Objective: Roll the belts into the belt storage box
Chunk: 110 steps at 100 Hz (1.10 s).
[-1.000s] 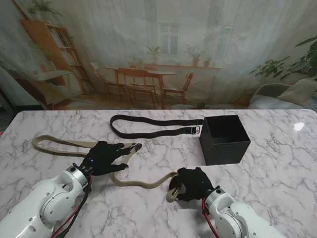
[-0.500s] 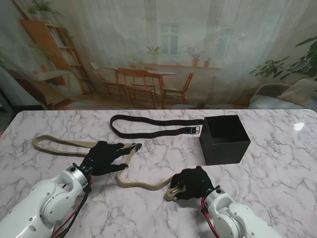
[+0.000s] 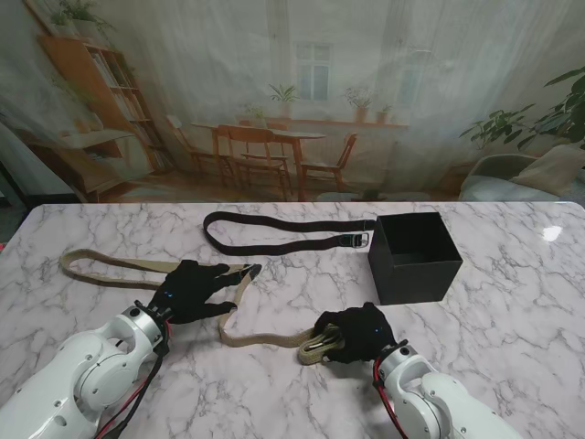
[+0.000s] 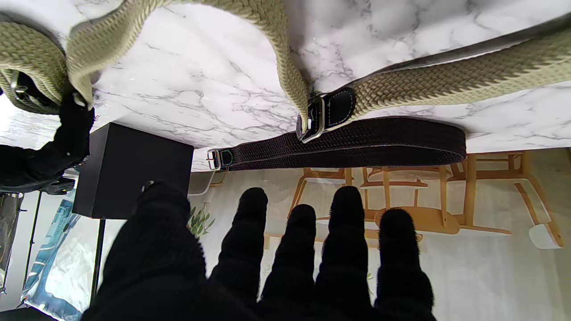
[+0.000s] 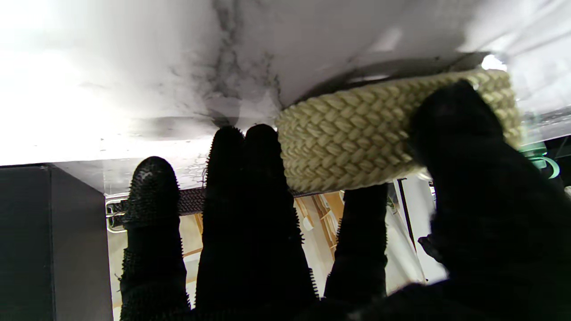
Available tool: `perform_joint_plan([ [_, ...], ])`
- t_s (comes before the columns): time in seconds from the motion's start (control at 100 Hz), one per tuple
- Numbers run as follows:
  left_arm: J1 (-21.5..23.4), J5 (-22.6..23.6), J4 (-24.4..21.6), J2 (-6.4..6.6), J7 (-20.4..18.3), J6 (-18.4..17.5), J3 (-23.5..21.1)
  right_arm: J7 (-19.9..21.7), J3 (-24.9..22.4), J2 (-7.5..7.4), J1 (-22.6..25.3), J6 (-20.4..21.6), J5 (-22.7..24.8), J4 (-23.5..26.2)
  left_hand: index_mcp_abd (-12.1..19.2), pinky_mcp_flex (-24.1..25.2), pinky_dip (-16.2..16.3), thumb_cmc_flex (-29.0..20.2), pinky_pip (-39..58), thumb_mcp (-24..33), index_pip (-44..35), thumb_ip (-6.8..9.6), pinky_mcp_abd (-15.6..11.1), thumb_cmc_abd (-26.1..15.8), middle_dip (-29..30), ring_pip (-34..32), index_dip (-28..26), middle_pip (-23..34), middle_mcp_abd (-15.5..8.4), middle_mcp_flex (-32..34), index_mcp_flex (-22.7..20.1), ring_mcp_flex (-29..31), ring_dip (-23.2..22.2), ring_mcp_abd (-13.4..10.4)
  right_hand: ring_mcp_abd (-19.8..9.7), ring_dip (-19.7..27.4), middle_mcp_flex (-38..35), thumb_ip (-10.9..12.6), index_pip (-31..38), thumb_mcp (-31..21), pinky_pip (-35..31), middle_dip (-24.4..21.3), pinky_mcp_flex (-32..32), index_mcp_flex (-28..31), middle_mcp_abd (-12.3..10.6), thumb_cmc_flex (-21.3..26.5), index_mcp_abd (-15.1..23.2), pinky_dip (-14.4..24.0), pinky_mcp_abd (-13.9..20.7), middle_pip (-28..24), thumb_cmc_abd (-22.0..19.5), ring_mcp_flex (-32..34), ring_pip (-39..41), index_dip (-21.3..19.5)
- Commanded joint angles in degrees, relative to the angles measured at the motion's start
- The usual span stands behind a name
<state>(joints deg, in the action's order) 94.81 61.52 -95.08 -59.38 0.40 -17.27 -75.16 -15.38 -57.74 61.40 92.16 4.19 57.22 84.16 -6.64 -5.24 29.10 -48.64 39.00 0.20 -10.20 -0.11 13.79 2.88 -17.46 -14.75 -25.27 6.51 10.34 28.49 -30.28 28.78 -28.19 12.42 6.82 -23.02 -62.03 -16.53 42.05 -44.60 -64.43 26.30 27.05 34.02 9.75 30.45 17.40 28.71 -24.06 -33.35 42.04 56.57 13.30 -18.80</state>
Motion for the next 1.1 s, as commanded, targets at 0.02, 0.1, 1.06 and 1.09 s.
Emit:
perform_joint_plan([
  [0.02, -0.1, -0.1, 0.2, -0.04, -0.6, -0.2, 0.2, 0.6, 0.6, -0.20, 0.6, -0.1, 0.1, -2.2, -0.5, 0.8, 0.8, -0.1, -1.6, -1.7, -0.1, -0.56, 1.9, -2.3, -0.2, 1.1, -0.7, -0.3, 0.2, -1.6, -0.1, -1.7, -0.1, 0.2, -4.5, -4.2, -10.3, 5.0, -6.2, -10.4, -1.1, 2.7, 0.5, -7.2, -11.7, 5.2, -0.7, 0.6, 0.6, -10.8, -5.1, 7.8, 12.0, 2.5],
  [0.1, -0.1, -0.1, 0.3, -0.04, -0.5, -0.2, 0.3, -0.2, 0.9, -0.11, 0.3, 0.1, 0.0, -2.8, -0.6, 0.9, 0.8, -0.2, -1.6, -1.7, 0.0, -0.54, 1.9, -2.3, -0.2, 1.0, -0.6, -0.3, 0.3, -1.6, -0.1, -1.6, -0.1, 0.3, -4.2, -4.8, -13.8, 6.3, -6.3, -10.9, -1.5, 1.1, 1.6, -13.5, -11.1, 5.5, 0.7, 0.5, 0.0, -9.1, -6.1, 10.6, 13.7, 3.8],
  [1.06, -0.3, 0.0, 0.6, -0.06, -0.1, -0.4, 0.3, -5.6, -3.4, -0.57, 2.4, 4.1, 4.8, -1.6, -0.6, 0.8, 0.8, -0.3, -1.5, -1.7, -0.1, -0.53, 1.8, -2.4, -0.3, 1.0, -0.7, -0.2, 0.2, -1.4, -0.1, -1.6, -0.2, 0.2, -1.2, -5.9, -9.4, 10.9, -3.9, -7.3, -2.7, 1.2, 0.6, -3.6, -9.3, -3.1, -4.3, 1.7, 1.2, -1.5, -13.3, 10.2, 14.7, 6.4],
  [1.09, -0.3, 0.0, 0.6, -0.06, 0.0, -0.4, 0.3, -5.9, -3.9, -0.60, 2.7, 4.1, 5.2, -1.2, -0.6, 0.8, 0.8, -0.3, -1.6, -1.7, -0.1, -0.52, 1.8, -2.5, -0.3, 1.0, -0.6, -0.2, 0.2, -1.5, -0.1, -1.6, -0.2, 0.2, -1.1, -5.9, -9.0, 10.9, -4.1, -7.1, -2.8, 1.1, 0.6, -4.0, -9.2, -3.3, -4.7, 1.7, 1.3, -1.4, -13.4, 10.1, 14.7, 6.4],
])
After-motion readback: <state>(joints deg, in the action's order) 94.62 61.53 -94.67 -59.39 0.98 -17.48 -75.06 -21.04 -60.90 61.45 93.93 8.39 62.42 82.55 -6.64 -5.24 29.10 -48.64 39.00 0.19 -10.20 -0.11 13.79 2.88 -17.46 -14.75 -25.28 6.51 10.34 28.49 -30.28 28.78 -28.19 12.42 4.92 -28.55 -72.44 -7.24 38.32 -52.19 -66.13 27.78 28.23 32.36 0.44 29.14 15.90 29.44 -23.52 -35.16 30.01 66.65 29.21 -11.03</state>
